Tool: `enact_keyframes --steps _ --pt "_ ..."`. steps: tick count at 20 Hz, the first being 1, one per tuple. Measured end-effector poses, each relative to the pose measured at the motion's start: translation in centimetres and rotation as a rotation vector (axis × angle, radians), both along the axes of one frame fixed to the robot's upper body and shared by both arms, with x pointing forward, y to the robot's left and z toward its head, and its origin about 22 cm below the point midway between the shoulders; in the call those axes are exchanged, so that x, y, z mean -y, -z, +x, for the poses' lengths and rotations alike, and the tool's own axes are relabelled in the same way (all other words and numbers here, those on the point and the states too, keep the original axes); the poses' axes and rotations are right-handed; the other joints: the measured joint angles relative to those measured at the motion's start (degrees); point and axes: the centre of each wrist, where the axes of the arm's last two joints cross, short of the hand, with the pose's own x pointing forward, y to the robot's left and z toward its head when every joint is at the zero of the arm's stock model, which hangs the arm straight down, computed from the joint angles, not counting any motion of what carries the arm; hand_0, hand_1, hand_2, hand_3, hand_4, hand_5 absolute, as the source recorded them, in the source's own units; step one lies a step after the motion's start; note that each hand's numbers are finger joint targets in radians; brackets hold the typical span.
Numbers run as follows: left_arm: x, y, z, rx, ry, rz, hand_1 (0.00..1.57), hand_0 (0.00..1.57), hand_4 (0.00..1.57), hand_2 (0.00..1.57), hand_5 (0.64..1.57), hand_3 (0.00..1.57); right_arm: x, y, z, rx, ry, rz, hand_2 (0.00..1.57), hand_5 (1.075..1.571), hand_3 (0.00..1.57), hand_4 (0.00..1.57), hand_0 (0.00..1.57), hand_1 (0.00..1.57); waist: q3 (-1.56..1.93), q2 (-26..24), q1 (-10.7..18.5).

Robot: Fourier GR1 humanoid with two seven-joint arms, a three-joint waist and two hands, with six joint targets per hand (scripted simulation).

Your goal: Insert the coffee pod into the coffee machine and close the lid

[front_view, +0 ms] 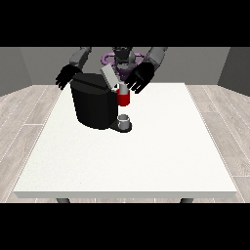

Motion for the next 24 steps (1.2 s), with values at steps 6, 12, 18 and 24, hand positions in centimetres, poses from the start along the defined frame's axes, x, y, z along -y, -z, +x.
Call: enact_keyframes --steps 6,12,18,24 --pt "0.1 -0.1 0.1 -0.007 -0.006 0.008 1.25 1.25 0.48 1.28 1.571 1.18 0.0 -0.2 0.2 0.009 0.001 -0.001 0.00 1.571 0.00 0.44 0.00 0.00 -0.01 0.72 -0.03" --pt "-0.4 -0.3 0.1 0.002 -0.019 0.004 1.21 1.21 0.46 1.24 1.571 1.12 -0.2 -1.1 0.4 0.018 -0.001 -0.014 0.00 1.571 0.00 0.36 0.00 0.00 0.07 1.42 -0.70" --pt "0.0 -0.3 0.2 -0.015 -0.011 0.020 1.12 1.12 0.44 1.16 1.571 0.99 -0.6 -0.4 0.0 0.001 0.010 -0.011 0.00 1.571 0.00 0.41 0.00 0.00 0.01 1.09 -0.49" --pt "0.0 -0.4 0.1 -0.001 0.005 0.044 1.06 1.06 0.37 1.12 1.571 0.96 -0.5 -0.6 0.2 0.015 0.016 -0.002 0.00 1.571 0.00 0.46 0.00 0.00 0.09 1.22 0.28"
